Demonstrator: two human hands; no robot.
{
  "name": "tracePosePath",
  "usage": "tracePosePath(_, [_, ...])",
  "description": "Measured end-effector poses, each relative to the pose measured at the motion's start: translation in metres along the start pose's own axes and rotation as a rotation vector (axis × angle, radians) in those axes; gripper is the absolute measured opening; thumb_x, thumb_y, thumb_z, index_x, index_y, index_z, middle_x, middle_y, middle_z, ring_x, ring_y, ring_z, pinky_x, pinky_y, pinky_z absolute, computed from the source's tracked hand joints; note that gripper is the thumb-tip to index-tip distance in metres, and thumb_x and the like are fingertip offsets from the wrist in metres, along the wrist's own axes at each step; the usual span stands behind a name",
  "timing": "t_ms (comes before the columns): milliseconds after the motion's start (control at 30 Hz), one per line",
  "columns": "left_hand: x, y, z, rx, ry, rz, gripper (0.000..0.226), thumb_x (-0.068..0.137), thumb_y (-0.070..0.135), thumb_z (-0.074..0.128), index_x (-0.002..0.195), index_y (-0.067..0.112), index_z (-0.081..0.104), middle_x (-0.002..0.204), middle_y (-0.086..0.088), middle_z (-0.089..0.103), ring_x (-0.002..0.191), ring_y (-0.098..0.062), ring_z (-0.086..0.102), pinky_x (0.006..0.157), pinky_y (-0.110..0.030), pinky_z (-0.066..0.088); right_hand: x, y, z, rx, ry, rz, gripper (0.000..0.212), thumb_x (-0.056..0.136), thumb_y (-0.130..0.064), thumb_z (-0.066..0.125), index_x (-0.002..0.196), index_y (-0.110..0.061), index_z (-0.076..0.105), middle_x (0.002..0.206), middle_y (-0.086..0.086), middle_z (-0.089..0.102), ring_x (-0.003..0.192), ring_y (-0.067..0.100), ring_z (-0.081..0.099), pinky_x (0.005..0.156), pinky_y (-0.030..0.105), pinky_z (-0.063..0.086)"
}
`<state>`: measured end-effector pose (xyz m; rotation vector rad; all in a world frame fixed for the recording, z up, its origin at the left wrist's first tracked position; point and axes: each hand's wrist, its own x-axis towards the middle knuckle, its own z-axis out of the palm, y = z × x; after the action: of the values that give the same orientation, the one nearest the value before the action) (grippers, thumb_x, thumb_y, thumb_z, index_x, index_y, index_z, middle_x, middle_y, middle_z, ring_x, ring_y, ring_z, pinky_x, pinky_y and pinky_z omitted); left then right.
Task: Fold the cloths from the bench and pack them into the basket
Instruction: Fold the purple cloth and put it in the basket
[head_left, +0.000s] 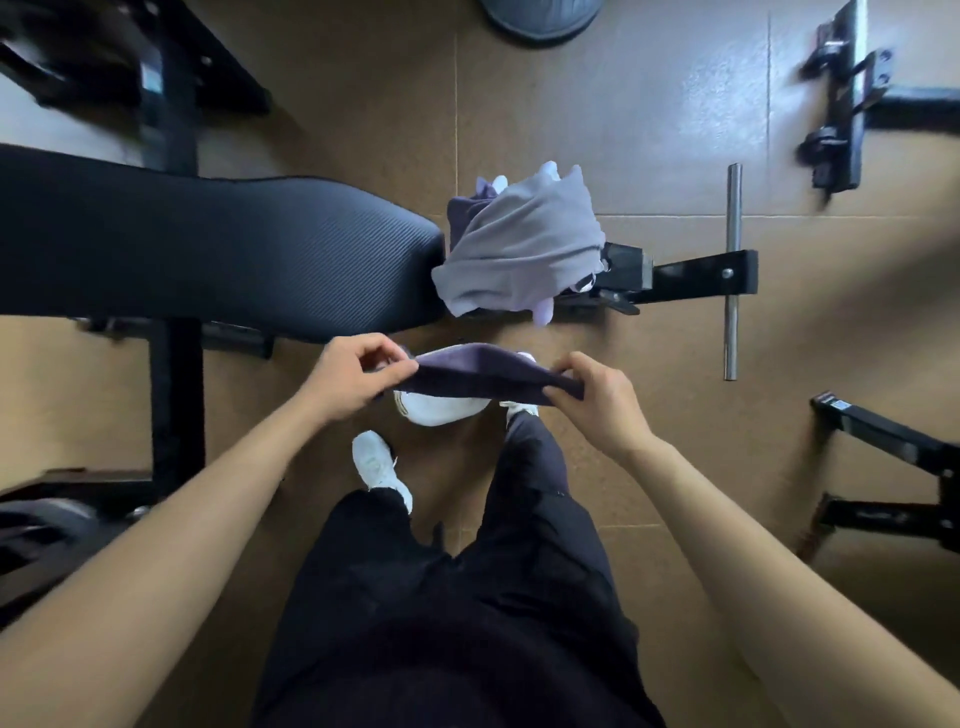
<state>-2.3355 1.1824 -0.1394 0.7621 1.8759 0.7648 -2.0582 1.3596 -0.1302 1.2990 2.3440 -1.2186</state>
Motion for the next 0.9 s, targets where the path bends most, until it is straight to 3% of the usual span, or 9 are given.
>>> tracePosePath(133, [-0.048,-0.028,0.018,-0.102,0.0,0.054,0.018,0.089,0.012,0.077,0.079,0.027,0.073,0.081,-0.012,0.072,0.069,-0.007,0.055,0.068,-0.013,0.045,-0.03,-0.049,0.062,0.09,-0.006,-0.118,0.038,0.087,-0.019,0.076,0.124,-0.019,0.064,0.08,-0.021,0.052,0.077,0.012,0.052,0.072,0.026,0.039])
tracePosePath(233, [-0.073,-0.054,0.031,-0.135,-0.004,0.089,0.016,0.088,0.015,0.078,0.084,0.031,0.074,0.085,-0.003,0.076,0.074,-0.015,0.064,0.072,-0.022,0.051,-0.042,-0.074,0.103,0.136,-0.062,-0.215,0.053,0.086,-0.016,0.078,0.136,-0.021,0.061,0.104,-0.018,0.061,0.093,0.004,0.057,0.086,0.021,0.044])
tracePosePath(300, [-0.083,-0.073,0.041,-0.134,-0.025,0.116,0.018,0.088,0.019,0.078,0.089,0.037,0.075,0.089,0.002,0.077,0.081,-0.022,0.069,0.077,-0.031,0.054,-0.043,-0.077,0.128,0.142,-0.14,-0.242,0.047,0.087,-0.016,0.077,0.132,-0.022,0.066,0.111,-0.014,0.066,0.101,0.007,0.061,0.093,0.025,0.048])
tracePosePath(400, [-0.089,-0.11,0.057,-0.151,-0.028,0.13,0.014,0.086,0.024,0.078,0.094,0.036,0.077,0.09,0.001,0.076,0.075,-0.019,0.065,0.074,-0.034,0.054,-0.037,-0.058,0.166,0.093,-0.174,-0.251,0.016,0.088,-0.019,0.075,0.104,-0.021,0.078,0.09,-0.001,0.076,0.078,0.017,0.066,0.079,0.039,0.054])
tracePosePath(467, [-0.087,-0.141,0.071,-0.121,-0.01,0.128,0.015,0.085,0.024,0.079,0.098,0.03,0.078,0.087,0.003,0.074,0.072,-0.009,0.061,0.073,-0.029,0.052,-0.026,-0.035,0.188,0.08,-0.158,-0.247,0.006,0.088,-0.02,0.075,0.092,-0.02,0.079,0.08,0.001,0.073,0.075,0.017,0.065,0.075,0.036,0.052])
tracePosePath(533, [-0.082,-0.176,0.088,-0.054,0.007,0.114,0.017,0.085,0.02,0.081,0.099,0.027,0.078,0.087,0.008,0.074,0.072,-0.006,0.061,0.074,-0.024,0.051,-0.011,-0.009,0.207,0.082,-0.154,-0.255,0.002,0.087,-0.019,0.076,0.086,-0.022,0.077,0.071,-0.008,0.068,0.069,0.006,0.06,0.067,0.023,0.047])
tracePosePath(633, [-0.072,-0.234,0.117,0.039,0.058,0.08,0.01,0.086,0.025,0.081,0.095,0.023,0.079,0.088,0.011,0.075,0.079,-0.013,0.067,0.077,-0.03,0.053,0.012,0.033,0.239,0.063,-0.173,-0.28,0.005,0.086,-0.021,0.078,0.084,-0.024,0.075,0.069,-0.015,0.064,0.067,0.003,0.055,0.064,0.011,0.041])
tracePosePath(767, [-0.059,-0.297,0.151,0.062,0.119,0.046,0.008,0.088,0.028,0.079,0.084,0.034,0.076,0.078,0.02,0.072,0.072,-0.003,0.063,0.071,-0.025,0.049,0.036,0.081,0.27,0.031,-0.118,-0.289,0.005,0.088,-0.022,0.076,0.089,-0.017,0.076,0.078,-0.002,0.07,0.074,0.013,0.062,0.072,0.028,0.048])
tracePosePath(900, [-0.059,-0.334,0.175,0.256,0.111,0.046,0.014,0.09,0.044,0.072,0.086,0.031,0.075,0.082,0.011,0.071,0.079,-0.014,0.065,0.075,-0.039,0.053,0.038,0.116,0.289,0.031,0.015,-0.28,0.007,0.088,-0.024,0.076,0.092,-0.019,0.075,0.081,0.004,0.072,0.075,0.015,0.063,0.07,0.029,0.048])
